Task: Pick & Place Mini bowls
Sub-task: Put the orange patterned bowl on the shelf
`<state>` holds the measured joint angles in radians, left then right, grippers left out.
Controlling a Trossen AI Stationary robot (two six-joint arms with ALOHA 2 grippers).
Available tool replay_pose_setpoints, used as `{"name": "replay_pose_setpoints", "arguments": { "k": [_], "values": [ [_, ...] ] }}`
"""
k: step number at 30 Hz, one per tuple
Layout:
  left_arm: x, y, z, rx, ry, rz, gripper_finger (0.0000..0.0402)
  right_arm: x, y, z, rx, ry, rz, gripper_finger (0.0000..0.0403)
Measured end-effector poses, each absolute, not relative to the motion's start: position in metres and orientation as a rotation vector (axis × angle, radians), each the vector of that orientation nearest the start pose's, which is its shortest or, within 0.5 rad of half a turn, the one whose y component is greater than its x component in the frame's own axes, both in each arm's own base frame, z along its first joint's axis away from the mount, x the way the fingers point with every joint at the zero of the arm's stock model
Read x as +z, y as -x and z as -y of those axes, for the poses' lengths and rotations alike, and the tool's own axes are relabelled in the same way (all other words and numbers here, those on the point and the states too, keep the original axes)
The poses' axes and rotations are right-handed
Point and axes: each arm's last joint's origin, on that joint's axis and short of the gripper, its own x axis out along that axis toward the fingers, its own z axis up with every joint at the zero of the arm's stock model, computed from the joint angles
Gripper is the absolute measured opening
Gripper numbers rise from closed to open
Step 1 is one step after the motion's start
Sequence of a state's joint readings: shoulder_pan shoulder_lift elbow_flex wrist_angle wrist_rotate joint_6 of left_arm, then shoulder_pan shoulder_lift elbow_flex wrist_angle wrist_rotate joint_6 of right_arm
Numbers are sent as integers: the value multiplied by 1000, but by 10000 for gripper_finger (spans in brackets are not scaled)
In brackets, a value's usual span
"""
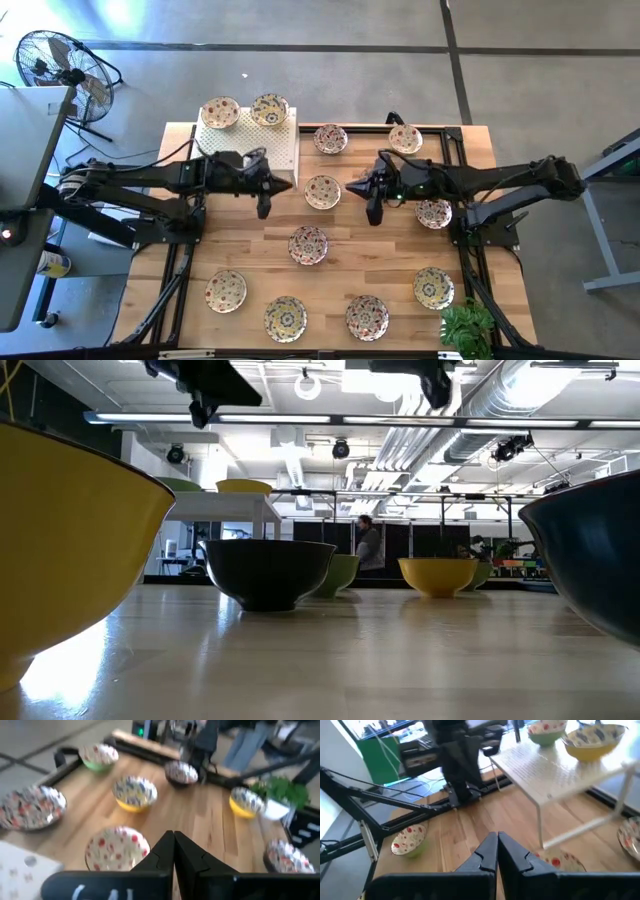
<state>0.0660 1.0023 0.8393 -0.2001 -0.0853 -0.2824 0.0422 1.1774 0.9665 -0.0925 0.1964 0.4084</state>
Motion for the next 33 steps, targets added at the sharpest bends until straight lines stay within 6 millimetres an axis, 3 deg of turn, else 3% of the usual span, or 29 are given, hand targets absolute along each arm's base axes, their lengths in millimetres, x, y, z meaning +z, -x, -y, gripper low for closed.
{"name": "replay_pose_setpoints", "arguments": {
  "k": [7, 14, 19, 27, 33],
  "values": [
    [288, -227, -11, 213, 438, -514, 6, 311, -231, 0, -238, -406, -260, 0],
    [271, -245, -5, 229, 518, -569, 7, 299, -210, 8, -311, -405, -235, 0],
    [255, -254, -1, 281, 592, -637, 7, 289, -206, 8, -306, -429, -256, 0],
    [248, -253, 0, 403, 722, -663, 11, 286, -206, 6, -223, -388, -303, 0],
    [244, -248, -1, 494, 799, -691, 62, 285, -206, 4, -153, -344, -325, 0]
  ]
}}
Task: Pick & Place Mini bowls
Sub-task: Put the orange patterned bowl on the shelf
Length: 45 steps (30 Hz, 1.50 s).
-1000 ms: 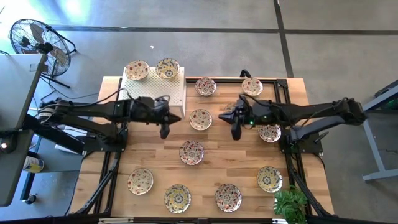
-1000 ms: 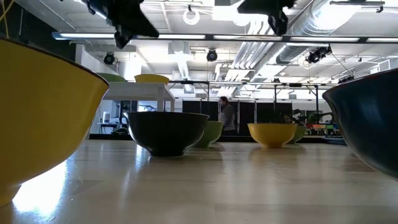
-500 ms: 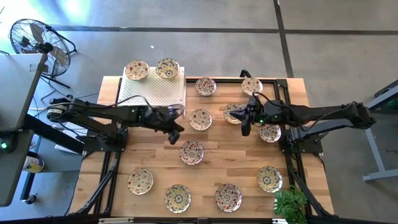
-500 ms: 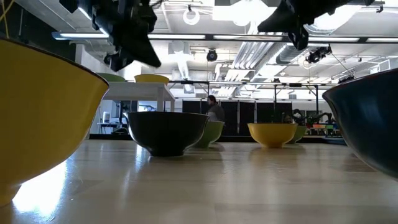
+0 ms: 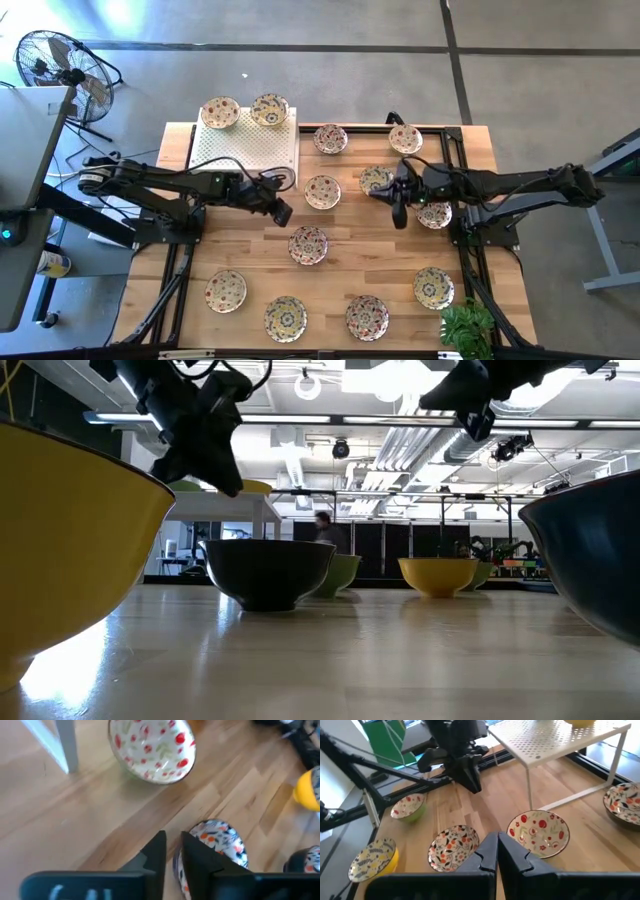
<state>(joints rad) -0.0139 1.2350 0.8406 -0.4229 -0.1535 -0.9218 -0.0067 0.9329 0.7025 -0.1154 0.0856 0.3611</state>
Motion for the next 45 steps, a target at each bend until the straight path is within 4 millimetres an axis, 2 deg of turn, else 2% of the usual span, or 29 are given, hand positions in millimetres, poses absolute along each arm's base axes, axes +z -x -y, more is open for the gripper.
{"name": "replay_pose_setpoints", "arguments": {
  "k": [6, 10, 14, 17, 21, 31, 34, 36, 39, 42, 45],
  "values": [
    [240, -244, 3, 544, 878, -736, 130, 285, -206, 3, -121, -327, -332, 0],
    [235, -238, 9, 611, 920, -785, 153, 285, -206, 3, -115, -322, -333, 0],
    [225, -248, 14, 619, 938, -791, 167, 285, -206, 3, -111, -298, -334, 0],
    [222, -262, 22, 541, 922, -759, 175, 285, -206, 3, -110, -294, -334, 0],
    [201, -273, 30, 550, 883, -847, 179, 285, -206, 3, -110, -294, -336, 0],
    [180, -299, 41, 518, 877, -927, 179, 284, -206, 2, -81, -299, -353, 0],
    [175, -301, 42, 505, 887, -946, 169, 284, -205, 2, -77, -301, -358, 0],
    [174, -302, 43, 496, 900, -952, 148, 283, -205, 2, -78, -301, -362, 0],
    [174, -302, 43, 496, 899, -954, 96, 283, -205, 2, -78, -301, -362, 0],
    [174, -302, 42, 494, 899, -964, 28, 283, -205, 2, -79, -300, -361, 0],
    [179, -298, 43, 463, 919, -981, 14, 283, -205, 2, -78, -291, -361, 0]
  ]
}}
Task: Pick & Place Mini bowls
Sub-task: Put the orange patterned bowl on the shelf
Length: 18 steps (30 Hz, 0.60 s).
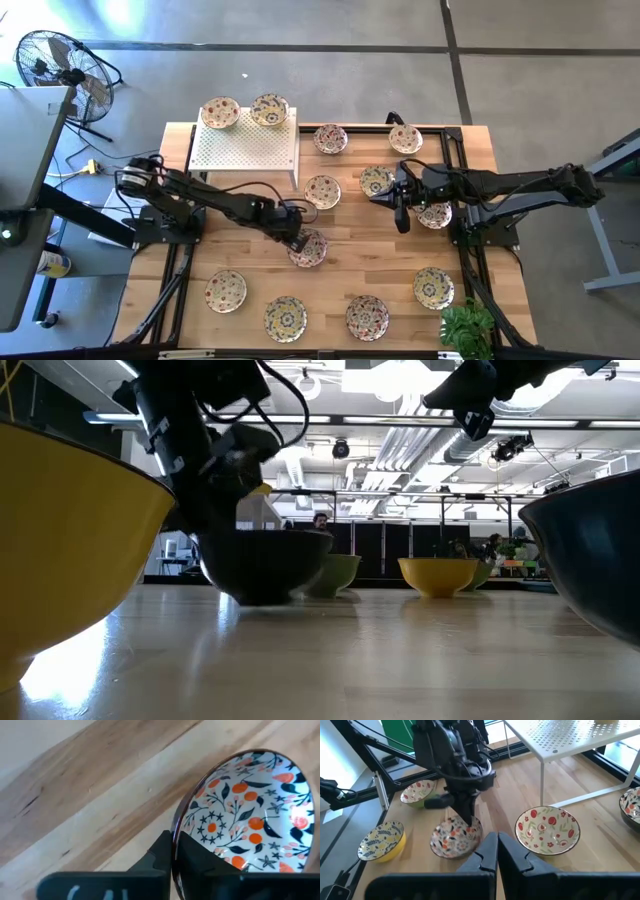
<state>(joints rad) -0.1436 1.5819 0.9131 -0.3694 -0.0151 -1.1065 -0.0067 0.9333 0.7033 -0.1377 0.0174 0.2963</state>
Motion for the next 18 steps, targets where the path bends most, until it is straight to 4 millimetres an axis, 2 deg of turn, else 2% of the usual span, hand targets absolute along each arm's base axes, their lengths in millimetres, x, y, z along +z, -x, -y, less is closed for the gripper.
{"name": "replay_pose_setpoints", "arguments": {
  "k": [3, 7, 13, 15, 18],
  "values": [
    [196, -298, 41, 439, 941, -982, 12, 283, -205, 2, -78, -288, -362, 0],
    [235, -286, 34, 469, 942, -951, 8, 284, -205, 2, -77, -282, -360, 0],
    [292, -252, 14, 547, 1046, -799, 5, 284, -206, 2, -77, -281, -353, 0],
    [312, -241, 6, 559, 1113, -692, 5, 284, -206, 2, -76, -281, -354, 0],
    [325, -218, -4, 676, 1135, -650, 5, 284, -206, 2, -77, -281, -351, 0]
  ]
}}
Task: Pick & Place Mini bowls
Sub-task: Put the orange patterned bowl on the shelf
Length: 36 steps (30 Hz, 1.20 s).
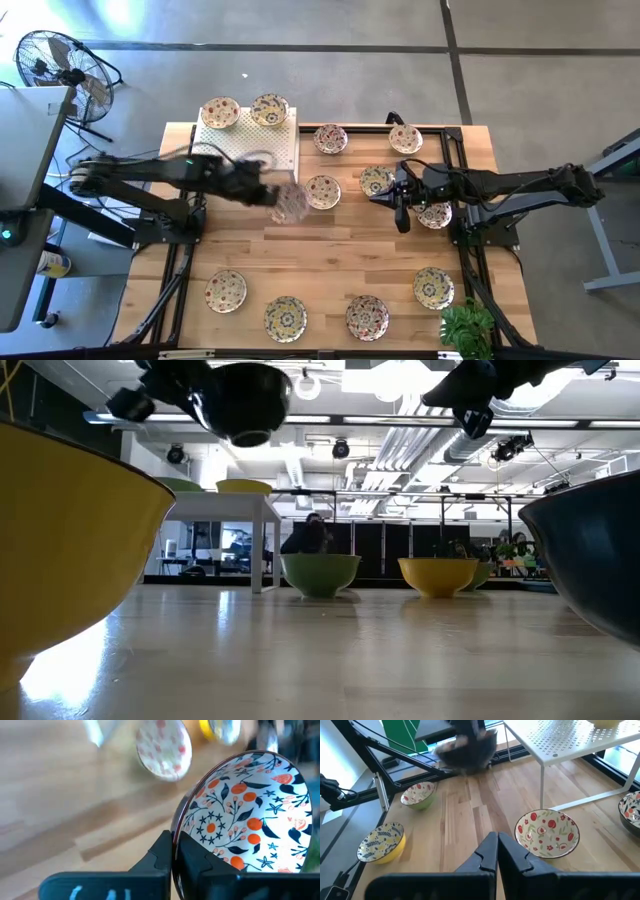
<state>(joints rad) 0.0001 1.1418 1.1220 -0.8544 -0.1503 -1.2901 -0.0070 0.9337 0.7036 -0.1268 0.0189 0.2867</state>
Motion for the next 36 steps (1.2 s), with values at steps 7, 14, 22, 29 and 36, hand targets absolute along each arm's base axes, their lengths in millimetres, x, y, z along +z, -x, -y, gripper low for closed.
{"name": "replay_pose_setpoints", "arguments": {
  "k": [7, 14, 22, 29, 36],
  "values": [
    [348, -175, -28, 968, 1214, -590, 5, 285, -206, 2, -75, -282, -343, 0],
    [351, -144, -53, 1174, 1226, -547, 5, 285, -207, 2, -85, -281, -337, 0],
    [352, -124, -80, 1276, 1243, -519, 4, 285, -207, 3, -103, -279, -335, 0],
    [348, -113, -103, 1311, 1265, -561, 4, 286, -207, 3, -106, -277, -328, 0],
    [341, -116, -124, 1294, 1280, -607, 4, 286, -207, 3, -108, -277, -328, 0]
  ]
}}
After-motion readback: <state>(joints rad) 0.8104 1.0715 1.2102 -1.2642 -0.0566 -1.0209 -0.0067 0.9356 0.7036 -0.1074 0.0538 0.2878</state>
